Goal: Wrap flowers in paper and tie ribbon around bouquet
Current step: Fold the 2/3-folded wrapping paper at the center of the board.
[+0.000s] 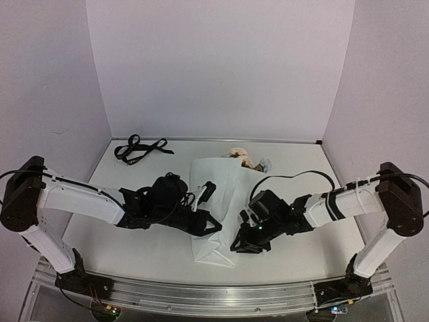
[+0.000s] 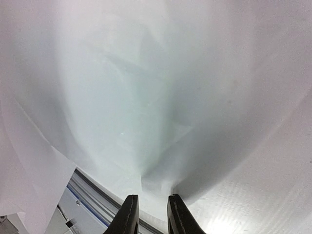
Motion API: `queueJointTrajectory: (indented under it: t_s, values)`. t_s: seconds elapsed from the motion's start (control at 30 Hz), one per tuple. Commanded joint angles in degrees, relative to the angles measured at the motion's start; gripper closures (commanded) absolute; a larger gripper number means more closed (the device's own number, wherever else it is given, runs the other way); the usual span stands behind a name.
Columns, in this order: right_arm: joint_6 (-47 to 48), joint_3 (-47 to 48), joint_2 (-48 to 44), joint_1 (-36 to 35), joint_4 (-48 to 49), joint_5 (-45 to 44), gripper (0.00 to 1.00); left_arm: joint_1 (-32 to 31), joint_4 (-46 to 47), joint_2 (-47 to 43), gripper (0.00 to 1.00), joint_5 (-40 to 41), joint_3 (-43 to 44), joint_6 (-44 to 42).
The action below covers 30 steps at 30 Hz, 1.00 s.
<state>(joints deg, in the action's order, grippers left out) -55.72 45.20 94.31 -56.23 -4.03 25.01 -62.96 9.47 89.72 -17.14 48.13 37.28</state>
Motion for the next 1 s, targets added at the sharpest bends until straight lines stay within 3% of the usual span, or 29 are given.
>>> queueJointTrajectory:
  t_s: [0.0, 0.17, 0.3, 0.57, 0.77, 0.97]
  values:
    - [2.1, -3.7, -5.8, 0.4, 0.2, -6.0, 0.77, -0.1, 0.1, 4.6, 1.00, -3.9, 5.6, -2.2]
    - [4.8, -6.7, -13.0, 0.7, -2.9, -9.8, 0.69, -0.1, -0.9, 8.8, 1.00, -5.0, 8.4, -2.9]
    - [8.1, -5.5, -18.4, 1.7, -8.9, -12.7, 0.54, -0.1, -1.6, 10.8, 1.00, -5.5, 9.8, -3.5]
    - [7.4, 2.3, -16.1, 9.0, -9.7, -8.7, 0.31, -0.1, -2.1, 13.2, 1.00, -6.4, 11.3, -4.2]
    - [6.9, 6.7, -12.5, 10.4, -9.6, -7.7, 0.32, -0.2, -2.3, 14.2, 1.00, -7.2, 12.2, -4.5]
    - [5.0, 9.4, -7.7, 12.0, -8.0, -6.5, 0.44, -0.1, -2.2, 14.5, 1.00, -7.8, 12.3, -4.6]
